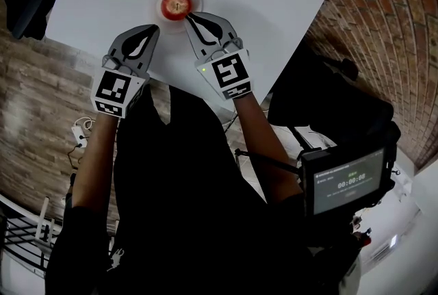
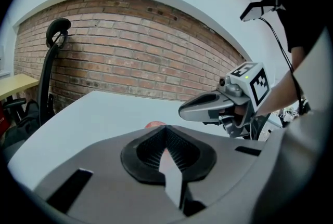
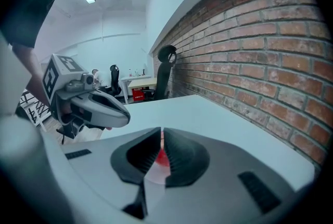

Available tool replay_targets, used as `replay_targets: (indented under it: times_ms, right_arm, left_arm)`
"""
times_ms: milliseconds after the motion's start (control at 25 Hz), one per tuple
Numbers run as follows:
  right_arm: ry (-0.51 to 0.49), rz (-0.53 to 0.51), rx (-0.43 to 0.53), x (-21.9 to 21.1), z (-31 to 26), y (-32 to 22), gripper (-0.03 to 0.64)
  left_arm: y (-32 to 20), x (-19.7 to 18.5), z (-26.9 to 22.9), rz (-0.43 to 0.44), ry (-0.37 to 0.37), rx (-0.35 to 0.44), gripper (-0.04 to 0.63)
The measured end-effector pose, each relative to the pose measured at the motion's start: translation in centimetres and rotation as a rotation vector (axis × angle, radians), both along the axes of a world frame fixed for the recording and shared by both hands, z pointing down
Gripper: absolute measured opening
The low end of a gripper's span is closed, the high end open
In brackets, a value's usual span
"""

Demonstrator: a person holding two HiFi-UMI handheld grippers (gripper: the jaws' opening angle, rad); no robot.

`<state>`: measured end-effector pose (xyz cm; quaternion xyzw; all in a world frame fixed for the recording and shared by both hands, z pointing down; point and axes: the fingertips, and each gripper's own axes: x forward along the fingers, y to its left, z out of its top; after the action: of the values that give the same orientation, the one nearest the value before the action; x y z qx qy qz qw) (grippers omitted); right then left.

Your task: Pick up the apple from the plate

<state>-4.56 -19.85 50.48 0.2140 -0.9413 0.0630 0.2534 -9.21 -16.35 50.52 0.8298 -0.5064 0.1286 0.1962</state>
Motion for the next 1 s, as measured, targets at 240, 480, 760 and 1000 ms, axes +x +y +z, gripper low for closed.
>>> replay_targets:
  times_ms: [240,480,760,1000]
  right_arm:
    - [0.013,-0.005,-0.017,0.0,1.3,0.0,0.003]
    - [0.022,-0.001,-0.029,-0.2,2.3,-0.2,0.003]
    - [0.021,0.012,-0.041,0.4,2.7,-0.5,0.003]
    - [0.010,0.033,-0.052,0.7,2.6,-0.6,0.003]
  left_arm:
    - [-0.4,0.5,1.4,0.008,-0.003,-0.021,0.005]
    - [-0.7,0.4,3.0,0.021,-0.017,-0.043,0.005]
    - [-1.4,0.8,4.3,0.037,-0.049,-0.054,0.006]
    - [-1.7,1.0,4.8,0.043,-0.074,-0.052,0.057]
